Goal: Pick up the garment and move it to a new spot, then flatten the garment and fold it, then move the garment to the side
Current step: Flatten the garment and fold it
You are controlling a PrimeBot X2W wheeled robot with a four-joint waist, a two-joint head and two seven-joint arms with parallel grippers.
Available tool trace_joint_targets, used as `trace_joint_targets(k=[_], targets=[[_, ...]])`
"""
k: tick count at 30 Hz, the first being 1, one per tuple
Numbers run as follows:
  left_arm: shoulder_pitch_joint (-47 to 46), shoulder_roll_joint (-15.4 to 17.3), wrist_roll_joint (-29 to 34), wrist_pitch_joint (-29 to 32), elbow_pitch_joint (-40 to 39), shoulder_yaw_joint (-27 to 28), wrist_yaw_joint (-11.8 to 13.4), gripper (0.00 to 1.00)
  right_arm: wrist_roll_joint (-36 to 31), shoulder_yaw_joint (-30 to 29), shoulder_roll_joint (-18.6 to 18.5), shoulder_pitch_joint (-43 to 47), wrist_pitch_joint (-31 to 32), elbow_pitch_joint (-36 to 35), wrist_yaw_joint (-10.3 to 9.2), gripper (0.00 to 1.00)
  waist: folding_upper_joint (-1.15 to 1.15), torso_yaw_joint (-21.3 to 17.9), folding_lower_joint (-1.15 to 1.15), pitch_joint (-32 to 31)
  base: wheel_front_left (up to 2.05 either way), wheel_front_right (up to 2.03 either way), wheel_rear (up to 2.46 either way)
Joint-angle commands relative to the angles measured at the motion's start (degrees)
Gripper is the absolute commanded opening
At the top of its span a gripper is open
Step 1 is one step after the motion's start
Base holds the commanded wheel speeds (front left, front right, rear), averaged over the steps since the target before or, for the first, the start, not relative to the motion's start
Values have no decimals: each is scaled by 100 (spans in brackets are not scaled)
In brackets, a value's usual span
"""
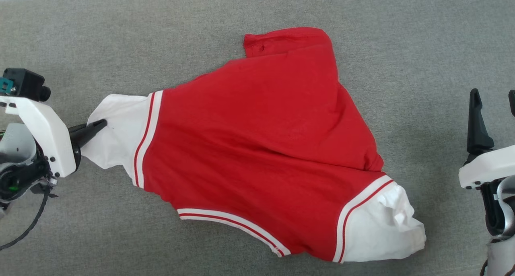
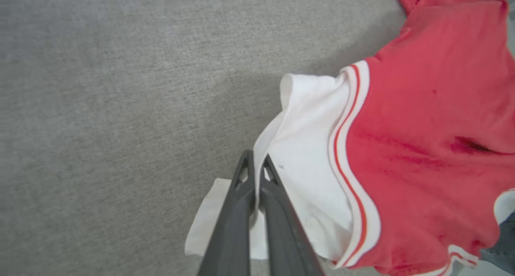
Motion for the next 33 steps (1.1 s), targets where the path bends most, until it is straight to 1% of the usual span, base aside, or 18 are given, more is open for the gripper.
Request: trace_joint_targets(k=[1, 3, 4, 5, 6, 7, 8, 10, 13, 17, 19, 21, 22, 23, 26, 29, 33], targets=[[58, -22, 109, -70, 70, -21, 14, 0, -26, 19, -30, 38, 40, -35, -2, 100, 0, 4, 0, -4, 0, 0, 0], [82, -67, 98, -135, 166, -55, 14, 0, -31, 68, -46, 50, 84, -67, -2, 100, 0, 21, 0, -21, 0, 0, 0], [77, -93, 133, -201, 210, -65, 14, 14, -30, 118, -63, 67, 129, -70, -2, 100, 0, 36, 0, -39, 0, 0, 0], [77, -118, 160, -267, 232, -76, 14, 33, -22, 184, -80, 87, 149, -66, -2, 100, 0, 55, 0, -58, 0, 0, 0], [95, -146, 151, -344, 235, -75, 14, 63, -2, 233, -103, 100, 191, -53, -2, 100, 0, 79, 0, -81, 0, 0, 0], [102, -150, 180, -464, 214, -71, 14, 97, 21, 321, -139, 107, 227, -42, -2, 100, 0, 103, 0, -106, 0, 0, 0], [108, -148, 213, -622, 201, -51, 14, 100, 50, 407, -182, 110, 273, -31, -2, 100, 0, 131, 0, -134, 0, 0, 0], [180, -158, 314, -993, 160, -45, 14, 100, 89, 615, -299, 117, 397, -7, -2, 100, 0, 203, 0, -195, 0, 0, 0], [402, -168, 476, -1659, 156, -91, 14, 100, 235, 996, -571, 147, 680, 26, -2, 100, 0, 357, 0, -298, 0, 0, 0], [775, -383, 702, -2726, 183, -108, 14, 100, 550, 1561, -1073, 158, 1235, -14, -2, 100, 0, 622, 0, -427, 0, 0, 0], [960, -537, 930, -3021, 268, -94, 14, 100, 809, 1871, -1348, 188, 1628, -43, -2, 100, 0, 790, 0, -491, 0, 0, 0], [1142, -767, 1164, -3129, 405, 62, 14, 100, 1131, 2149, -1652, 176, 2056, -112, -3, 100, 0, 958, 0, -538, 0, 0, 0], [1200, -924, 1328, -3139, 434, 295, 17, 100, 1308, 2274, -1814, 167, 2300, -147, -2, 100, 0, 1041, 0, -557, 0, 0, 0], [1482, -1258, 1790, -3146, 434, 898, 78, 100, 1666, 2419, -2082, 116, 2700, -247, -3, 100, 0, 1220, 0, -591, 0, 0, 0], [2139, -1781, 2718, -3145, 249, 1866, 184, 100, 2146, 2532, -2406, 45, 3324, -336, -2, 100, 0, 1463, 0, -638, 0, 0, 0], [2835, -2281, 3577, -3147, -79, 2754, 203, 100, 2574, 2598, -2634, -19, 3911, -349, -2, 100, 0, 1666, 0, -667, 0, 0, 0], [3645, -2908, 4493, -3147, -520, 3677, 123, 100, 2926, 2686, -2886, -181, 4553, -265, -2, 100, 0, 1916, 0, -643, 0, 0, 0]])
